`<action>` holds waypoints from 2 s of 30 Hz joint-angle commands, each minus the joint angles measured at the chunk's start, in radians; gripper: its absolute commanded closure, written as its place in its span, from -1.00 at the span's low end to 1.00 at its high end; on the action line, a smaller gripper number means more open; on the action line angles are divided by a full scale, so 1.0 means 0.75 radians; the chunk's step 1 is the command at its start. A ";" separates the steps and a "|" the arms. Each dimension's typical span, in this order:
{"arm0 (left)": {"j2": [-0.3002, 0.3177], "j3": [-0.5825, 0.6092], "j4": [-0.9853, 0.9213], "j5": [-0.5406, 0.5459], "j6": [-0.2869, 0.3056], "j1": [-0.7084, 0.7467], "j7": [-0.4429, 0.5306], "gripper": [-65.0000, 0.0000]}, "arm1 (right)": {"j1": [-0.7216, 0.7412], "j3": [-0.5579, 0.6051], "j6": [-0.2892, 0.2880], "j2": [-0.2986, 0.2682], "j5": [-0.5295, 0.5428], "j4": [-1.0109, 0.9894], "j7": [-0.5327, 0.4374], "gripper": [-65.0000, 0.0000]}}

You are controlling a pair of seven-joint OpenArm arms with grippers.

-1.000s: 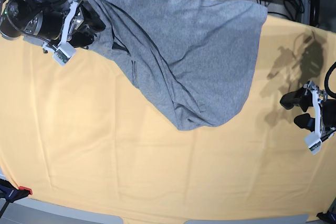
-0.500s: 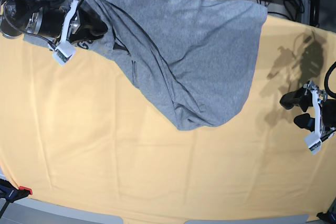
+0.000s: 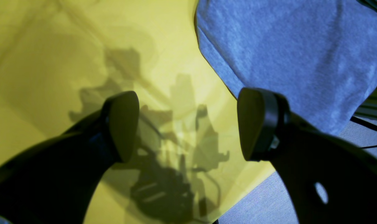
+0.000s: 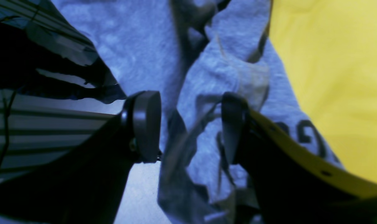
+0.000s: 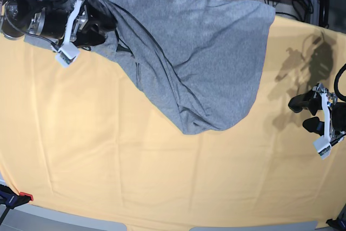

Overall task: Layout the t-shirt on the table in an organized manner, then fold the t-shirt properly
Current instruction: 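Hold the bunched shirt edge with the right gripper and adjust it, then pull the shirt edge with the right gripper to straighten the side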

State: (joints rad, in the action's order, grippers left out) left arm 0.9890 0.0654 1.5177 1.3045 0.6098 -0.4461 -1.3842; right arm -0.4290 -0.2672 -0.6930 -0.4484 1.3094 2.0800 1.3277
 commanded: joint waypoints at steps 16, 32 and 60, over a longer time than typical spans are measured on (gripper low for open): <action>0.034 -0.019 0.012 0.021 -0.002 -0.030 0.021 -0.52 | 0.175 -0.007 -0.007 -0.016 -0.281 0.101 -0.158 1.00; 0.033 -0.019 0.012 0.021 -0.002 -0.030 0.029 -0.52 | 0.125 -0.019 -0.007 -0.018 -0.066 0.104 0.091 0.25; 0.033 -0.019 0.012 0.021 -0.007 -0.029 0.031 -0.52 | 0.098 -0.019 -0.007 -0.015 -0.351 0.092 -0.131 0.39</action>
State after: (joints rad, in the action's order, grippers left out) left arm 0.9890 0.0654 1.5177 1.3045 0.6064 -0.4458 -1.3731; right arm -0.3618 -0.2760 -0.6930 -0.4480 1.0290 2.1380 1.2488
